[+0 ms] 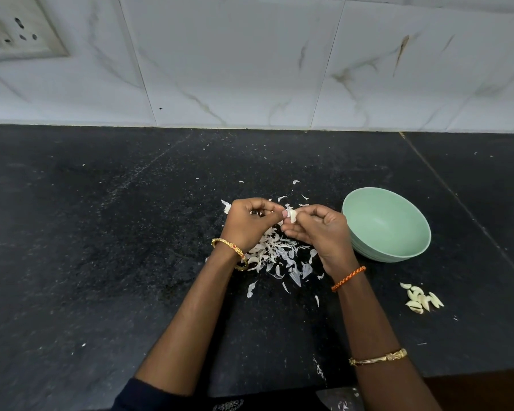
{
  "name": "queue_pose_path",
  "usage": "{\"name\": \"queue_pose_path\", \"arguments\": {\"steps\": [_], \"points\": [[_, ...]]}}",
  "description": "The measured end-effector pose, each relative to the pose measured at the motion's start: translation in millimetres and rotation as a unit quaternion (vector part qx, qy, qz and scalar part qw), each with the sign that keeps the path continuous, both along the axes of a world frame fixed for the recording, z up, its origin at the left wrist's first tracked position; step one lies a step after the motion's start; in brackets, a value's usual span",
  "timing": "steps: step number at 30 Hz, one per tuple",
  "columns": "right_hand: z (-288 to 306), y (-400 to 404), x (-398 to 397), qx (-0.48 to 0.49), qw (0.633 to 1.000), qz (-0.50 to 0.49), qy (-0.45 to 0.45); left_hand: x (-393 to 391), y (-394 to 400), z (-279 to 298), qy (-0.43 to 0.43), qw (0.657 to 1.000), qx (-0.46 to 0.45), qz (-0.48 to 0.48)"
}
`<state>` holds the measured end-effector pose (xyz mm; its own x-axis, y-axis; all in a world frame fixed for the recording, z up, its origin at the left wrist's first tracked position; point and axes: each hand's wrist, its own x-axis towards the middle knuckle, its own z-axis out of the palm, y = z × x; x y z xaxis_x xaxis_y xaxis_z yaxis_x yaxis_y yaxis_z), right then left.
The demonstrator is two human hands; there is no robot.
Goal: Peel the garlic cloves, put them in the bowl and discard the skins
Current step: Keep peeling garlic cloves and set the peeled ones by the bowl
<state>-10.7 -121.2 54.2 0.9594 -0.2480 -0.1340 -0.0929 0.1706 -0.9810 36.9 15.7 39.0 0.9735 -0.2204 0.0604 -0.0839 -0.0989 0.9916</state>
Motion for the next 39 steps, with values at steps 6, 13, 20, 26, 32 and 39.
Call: {"name": "queue_pose_path", "arguments": {"steps": [6, 13, 20, 26, 32, 39], "points": [[-4.7, -1.7, 0.5, -0.072, 0.997, 0.028, -0.027, -3.9, -3.8, 4.4, 0.018, 1.0, 0.004, -0.005], [-9.7, -9.3, 3.8, -0.199, 0.978, 0.044, -0.048, -5.4, -3.1, 5.4, 0.021, 1.0, 0.023, 0.004], [-12.2, -8.5, 4.2, -0.257, 0.961, 0.056, -0.082, -4.9, -4.7, 5.3, 0.019, 0.999, 0.034, 0.027], [-12.1, -7.1, 6.0, -0.221, 0.969, 0.063, -0.096, -6.5, -7.4, 4.3, 0.012, 0.998, 0.004, 0.065], [-13.3, -6.8, 6.6, -0.09, 0.99, 0.068, -0.09, -4.1, -8.6, 7.1, 0.07, 0.995, -0.037, 0.057], [-20.4, 1.2, 3.8, 0.054, 0.996, 0.047, -0.045, -1.3, -9.7, 2.7, 0.238, 0.967, -0.06, 0.063]]}}
